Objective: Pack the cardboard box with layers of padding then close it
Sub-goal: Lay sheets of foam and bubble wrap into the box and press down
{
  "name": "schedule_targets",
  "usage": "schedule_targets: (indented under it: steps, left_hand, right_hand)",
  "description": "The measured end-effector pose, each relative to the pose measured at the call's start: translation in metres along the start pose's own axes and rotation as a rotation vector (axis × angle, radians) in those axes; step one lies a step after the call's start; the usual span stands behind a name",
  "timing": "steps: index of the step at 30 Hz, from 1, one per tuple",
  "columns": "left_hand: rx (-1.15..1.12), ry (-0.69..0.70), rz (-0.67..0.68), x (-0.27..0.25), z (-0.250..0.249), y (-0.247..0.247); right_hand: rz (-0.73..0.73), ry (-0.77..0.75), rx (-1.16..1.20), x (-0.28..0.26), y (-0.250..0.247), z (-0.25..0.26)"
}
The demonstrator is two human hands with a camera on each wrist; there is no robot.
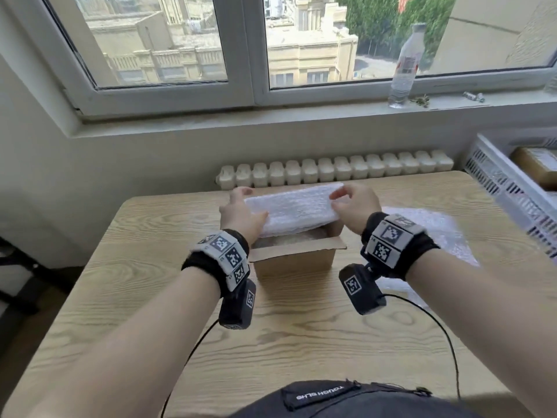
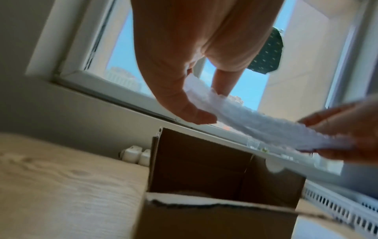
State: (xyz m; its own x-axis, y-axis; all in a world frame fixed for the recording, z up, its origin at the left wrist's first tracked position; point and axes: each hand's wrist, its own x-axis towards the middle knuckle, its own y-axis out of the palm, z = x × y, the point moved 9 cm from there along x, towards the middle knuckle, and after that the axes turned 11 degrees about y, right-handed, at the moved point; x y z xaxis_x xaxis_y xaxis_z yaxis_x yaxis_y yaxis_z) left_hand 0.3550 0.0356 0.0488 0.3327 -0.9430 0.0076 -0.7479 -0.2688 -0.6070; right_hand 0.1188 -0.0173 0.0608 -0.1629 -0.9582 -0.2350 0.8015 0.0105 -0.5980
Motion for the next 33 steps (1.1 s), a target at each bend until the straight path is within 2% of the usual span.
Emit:
schedule_targets:
  steps: [8,12,14,18,19,21,24,26,27,30,33]
  left_hand:
    - [0.508,0.210,0.159,0.013,-0.004,0.034]
    - [0.864,0.247,0.299,0.014,0.004,0.060]
    - [0.958,0.310,0.344,0.014,0.007,0.075]
    - [1.009,0.417,0.408,0.008,0.009,0.104]
    - [0.989,0.396,0.438,0.007,0.010,0.110]
    - [0.915,0.269,0.519,0.003,0.020,0.116]
    - [0.861,0.169,0.575,0.002,0.032,0.117]
    - [0.856,0.147,0.605,0.003,0.039,0.116]
    - [0.851,0.135,0.623,0.003,0.042,0.116]
    - [0.832,0.116,0.693,0.005,0.050,0.118]
    - [0.810,0.104,0.763,-0.001,0.057,0.124]
  right_hand:
    - [0.148,-0.103,-0.556,0.007,0.065,-0.008]
    - [0.229,-0.042,-0.661,0.019,0.086,-0.024]
    - [0.261,-0.028,-0.736,0.022,0.094,-0.029]
    - [0.281,-0.057,-0.758,0.030,0.104,-0.031]
    - [0.279,-0.061,-0.762,0.030,0.105,-0.030]
    - [0.257,-0.074,-0.802,0.027,0.106,-0.029]
    - [0.158,-0.260,-0.917,0.017,0.108,-0.011]
    - [0.199,-0.394,-0.921,0.005,0.123,-0.003]
    - [0.243,-0.401,-0.887,0.001,0.129,-0.003]
    - [0.356,-0.261,-0.761,0.001,0.137,-0.020]
    - [0.406,-0.162,-0.737,0.008,0.134,-0.039]
